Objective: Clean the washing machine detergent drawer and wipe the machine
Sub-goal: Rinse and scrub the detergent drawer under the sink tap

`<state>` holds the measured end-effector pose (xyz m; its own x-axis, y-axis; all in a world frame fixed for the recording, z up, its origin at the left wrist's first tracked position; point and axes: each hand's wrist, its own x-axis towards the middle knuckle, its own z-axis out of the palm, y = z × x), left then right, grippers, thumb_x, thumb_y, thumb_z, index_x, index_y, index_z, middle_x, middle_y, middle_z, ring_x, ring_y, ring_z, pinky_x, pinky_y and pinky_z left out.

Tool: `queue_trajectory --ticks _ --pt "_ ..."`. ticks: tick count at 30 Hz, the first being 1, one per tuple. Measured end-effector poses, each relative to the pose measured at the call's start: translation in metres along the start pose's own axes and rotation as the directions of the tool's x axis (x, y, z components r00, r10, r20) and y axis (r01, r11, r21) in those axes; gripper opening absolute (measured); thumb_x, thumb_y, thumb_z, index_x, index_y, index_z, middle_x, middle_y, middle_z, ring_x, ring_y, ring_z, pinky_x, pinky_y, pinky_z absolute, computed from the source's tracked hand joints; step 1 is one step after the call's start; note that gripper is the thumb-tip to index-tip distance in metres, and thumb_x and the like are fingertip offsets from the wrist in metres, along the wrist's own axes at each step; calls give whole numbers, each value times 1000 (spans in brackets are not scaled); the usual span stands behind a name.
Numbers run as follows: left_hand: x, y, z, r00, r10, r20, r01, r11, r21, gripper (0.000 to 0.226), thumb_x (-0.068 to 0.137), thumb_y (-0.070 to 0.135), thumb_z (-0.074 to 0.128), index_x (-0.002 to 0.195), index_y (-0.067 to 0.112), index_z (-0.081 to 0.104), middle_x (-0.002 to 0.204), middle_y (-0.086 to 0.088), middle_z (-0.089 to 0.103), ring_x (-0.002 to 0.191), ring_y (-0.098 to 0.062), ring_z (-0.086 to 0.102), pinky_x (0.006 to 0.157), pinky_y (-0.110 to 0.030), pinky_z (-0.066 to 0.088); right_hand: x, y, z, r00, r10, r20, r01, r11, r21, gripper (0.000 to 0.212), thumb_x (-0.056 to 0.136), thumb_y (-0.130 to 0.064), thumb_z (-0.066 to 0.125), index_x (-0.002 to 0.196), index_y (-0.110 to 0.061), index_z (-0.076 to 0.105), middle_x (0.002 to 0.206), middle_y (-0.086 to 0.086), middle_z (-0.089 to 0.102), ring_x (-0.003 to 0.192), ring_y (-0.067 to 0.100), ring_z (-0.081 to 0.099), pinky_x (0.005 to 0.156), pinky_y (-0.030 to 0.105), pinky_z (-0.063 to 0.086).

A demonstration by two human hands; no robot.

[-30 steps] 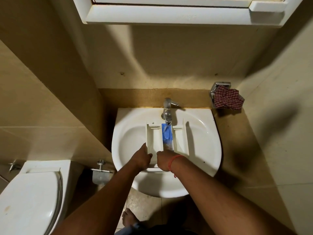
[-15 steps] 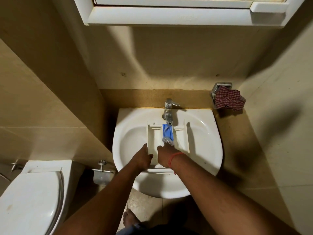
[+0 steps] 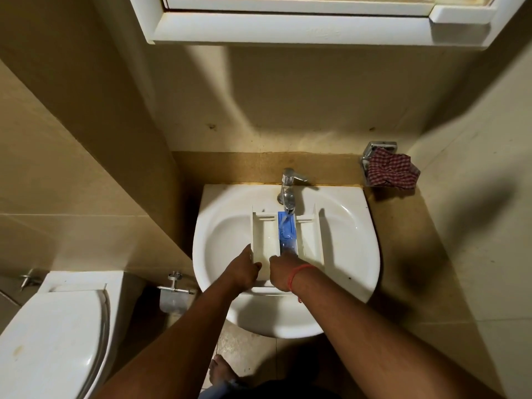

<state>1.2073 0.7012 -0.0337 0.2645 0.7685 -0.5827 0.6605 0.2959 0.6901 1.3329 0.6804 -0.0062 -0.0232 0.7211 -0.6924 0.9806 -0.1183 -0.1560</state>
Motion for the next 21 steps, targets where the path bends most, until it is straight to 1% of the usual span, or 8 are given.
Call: queue_trajectory --ticks 4,8,9,11,14,17,19,21 --pt "-1 0 -1 1000 6 3 -6 1000 9 48 96 12 49 142 21 39 129 -9 60 113 -28 57 101 -40 46 -1 0 2 999 -23 39 24 1000 -13 35 99 -8 43 132 0 51 131 21 57 117 33 57 95 35 47" --pt "-2 1 -2 1000 -8 14 9 1000 -30 48 96 9 48 141 22 40 127 -10 61 112 -30 58 100 -42 47 2 2 -5 999 -9 -44 10 999 32 38 96 -6 41 134 0 47 149 28 31 132 37 43 104 38 41" --pt "-2 1 -2 1000 -12 18 13 999 -37 48 96 9 48 142 22 40 126 -10 60 112 -29 58 100 -42 47 1 3 -5 999 -13 -51 14 1000 13 39 96 -6 42 134 0 47 148 27 32 132 37 42 105 38 40" --pt "-3 2 -2 1000 -11 18 12 999 -31 49 96 10 48 142 22 39 127 -10 60 113 -29 58 101 -43 46 0 4 -2 1000 -24 -16 24 1000 -19 38 98 -10 43 135 0 48 142 24 43 128 37 47 103 39 42" --pt "-5 3 -3 1000 -12 23 12 1000 -26 48 95 10 49 141 22 41 127 -10 61 113 -29 58 101 -44 47 -6 8 -3 997 -82 -9 82 997 5 32 96 -5 43 125 0 55 121 18 58 113 36 58 87 35 48" --pt "-6 6 -6 999 11 31 -11 1000 -3 43 96 10 49 138 18 43 127 -8 60 113 -27 58 97 -40 48 -12 25 -9 957 -53 -285 119 968 220 34 88 2 46 118 -4 59 118 15 57 108 34 58 88 34 49" --pt "-6 9 -10 999 -6 49 6 1000 -5 36 96 9 49 131 15 47 117 -6 61 104 -24 59 86 -33 52 -17 46 -8 819 45 -573 132 956 263 34 84 2 50 114 -8 62 120 12 55 108 33 55 90 36 48" --pt "-6 14 -16 996 -40 78 43 998 -36 22 95 7 50 116 13 51 100 -5 61 82 -18 61 68 -25 55 -18 72 -3 712 165 -682 94 941 326 35 85 -3 54 119 -9 60 124 13 51 111 35 52 93 38 46"
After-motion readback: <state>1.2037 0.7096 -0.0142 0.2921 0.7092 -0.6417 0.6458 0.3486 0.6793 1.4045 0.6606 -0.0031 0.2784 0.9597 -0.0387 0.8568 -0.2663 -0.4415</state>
